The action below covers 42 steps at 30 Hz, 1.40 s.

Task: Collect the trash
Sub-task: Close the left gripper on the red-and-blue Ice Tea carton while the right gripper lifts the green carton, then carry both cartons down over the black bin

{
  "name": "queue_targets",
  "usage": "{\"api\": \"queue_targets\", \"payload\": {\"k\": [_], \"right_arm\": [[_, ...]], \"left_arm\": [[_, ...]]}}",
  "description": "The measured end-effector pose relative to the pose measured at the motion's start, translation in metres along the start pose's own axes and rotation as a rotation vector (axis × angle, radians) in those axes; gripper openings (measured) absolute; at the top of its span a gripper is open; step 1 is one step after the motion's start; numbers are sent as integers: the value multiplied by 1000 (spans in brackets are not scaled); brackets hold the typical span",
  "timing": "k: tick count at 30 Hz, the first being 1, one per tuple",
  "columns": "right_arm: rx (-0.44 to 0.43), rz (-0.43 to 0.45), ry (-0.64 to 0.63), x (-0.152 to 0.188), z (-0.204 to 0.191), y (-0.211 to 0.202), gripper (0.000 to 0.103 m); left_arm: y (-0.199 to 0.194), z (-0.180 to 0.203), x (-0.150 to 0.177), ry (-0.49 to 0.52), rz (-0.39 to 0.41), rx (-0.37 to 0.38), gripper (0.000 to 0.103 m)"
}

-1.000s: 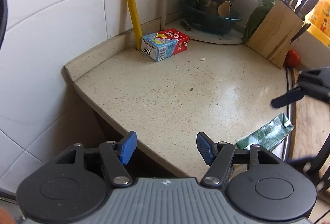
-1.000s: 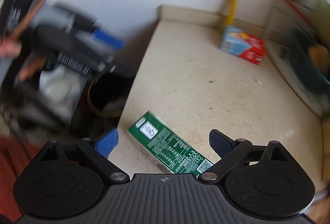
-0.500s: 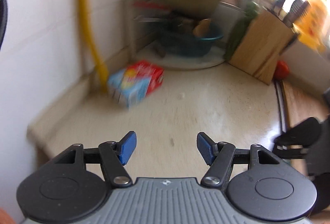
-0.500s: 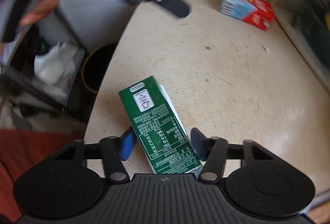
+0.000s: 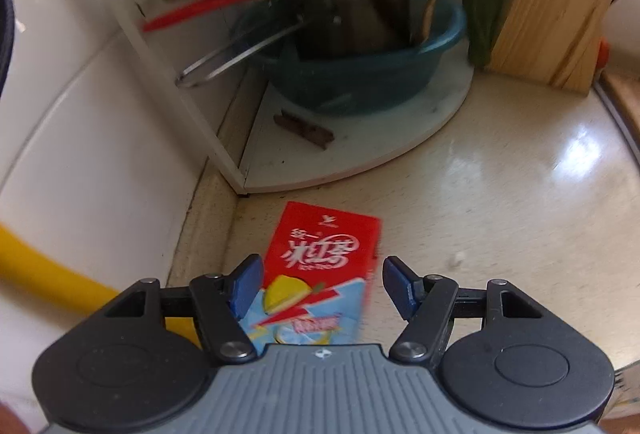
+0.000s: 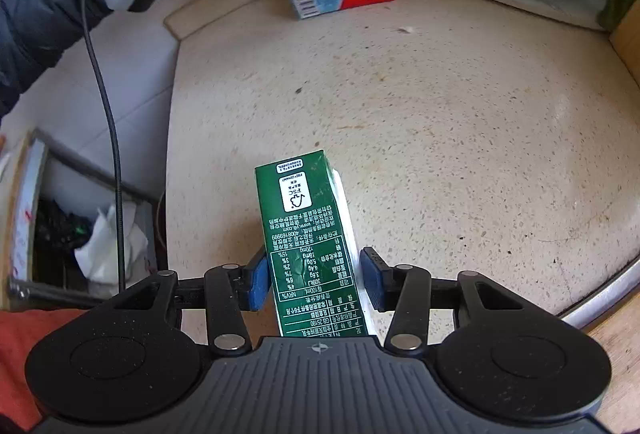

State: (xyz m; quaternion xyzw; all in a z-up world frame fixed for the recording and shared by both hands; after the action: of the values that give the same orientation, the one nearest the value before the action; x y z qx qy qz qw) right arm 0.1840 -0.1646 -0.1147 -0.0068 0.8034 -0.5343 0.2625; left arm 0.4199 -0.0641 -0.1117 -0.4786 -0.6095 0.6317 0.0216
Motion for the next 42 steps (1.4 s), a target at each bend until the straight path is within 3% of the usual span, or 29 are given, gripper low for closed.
{"api": "queue_targets", "payload": {"k": [5, 9, 14, 17, 18, 22, 24, 25, 27, 37, 42], "right_arm": [[-38, -5, 61, -4, 6, 2, 55], [-37, 12, 116, -6, 16, -3, 56], [-24, 56, 180, -4, 24, -10, 62], [3, 72, 176, -4, 22, -9, 70], [2, 70, 178, -5, 21, -7, 77], [54, 95, 129, -12, 18, -3, 78], [70, 117, 126, -13, 20, -4, 73], [62, 123, 145, -12, 21, -3, 69], [38, 126, 195, -8, 21, -3, 55], [18, 213, 344, -10, 41, -24, 52], [42, 239, 369, -11, 52, -26, 52]], "left_arm": [[19, 1, 10, 31, -57, 3, 68], [18, 21, 33, -86, -133, 186, 66], [-8, 52, 51, -84, -108, 241, 67], [-10, 54, 55, -108, -91, 220, 68], [-8, 55, 57, -108, -88, 204, 69], [-11, 64, 60, -87, -58, 171, 73], [-13, 65, 59, -82, -40, 164, 71], [-13, 64, 58, -85, -23, 170, 63], [-19, 68, 61, -110, -8, 203, 63], [-46, 63, 68, -201, 24, 178, 63], [-69, 66, 90, -251, 4, 154, 63]]}}
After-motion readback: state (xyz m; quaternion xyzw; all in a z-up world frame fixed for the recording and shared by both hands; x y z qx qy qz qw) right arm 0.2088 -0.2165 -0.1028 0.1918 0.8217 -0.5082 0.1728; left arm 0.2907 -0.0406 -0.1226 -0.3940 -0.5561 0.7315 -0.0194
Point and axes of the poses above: each gripper's, at about its wrist camera, not at the fingertips, and y roughly the way its jaws point, z to its right, x to its underside, the point moved 9 cm from there along y, roughly the way its jaws point, and after that the axes turned 4 degrees about z, right-handed, at the moved point
